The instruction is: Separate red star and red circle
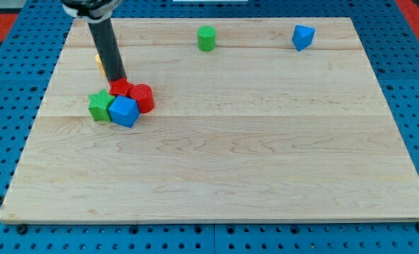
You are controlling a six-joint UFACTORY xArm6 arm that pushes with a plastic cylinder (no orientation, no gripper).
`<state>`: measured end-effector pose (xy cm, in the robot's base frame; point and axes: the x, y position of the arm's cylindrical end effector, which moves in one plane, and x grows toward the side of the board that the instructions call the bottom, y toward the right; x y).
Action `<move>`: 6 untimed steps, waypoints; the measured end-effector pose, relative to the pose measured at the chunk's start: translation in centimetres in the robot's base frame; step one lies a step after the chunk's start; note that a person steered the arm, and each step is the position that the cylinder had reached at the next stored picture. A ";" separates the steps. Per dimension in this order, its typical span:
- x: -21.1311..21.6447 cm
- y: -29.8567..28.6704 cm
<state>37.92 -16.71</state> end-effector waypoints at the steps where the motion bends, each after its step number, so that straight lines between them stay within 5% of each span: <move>1: 1.0 -2.6; 2: 1.4 -7.0; 6: 8.8 5.3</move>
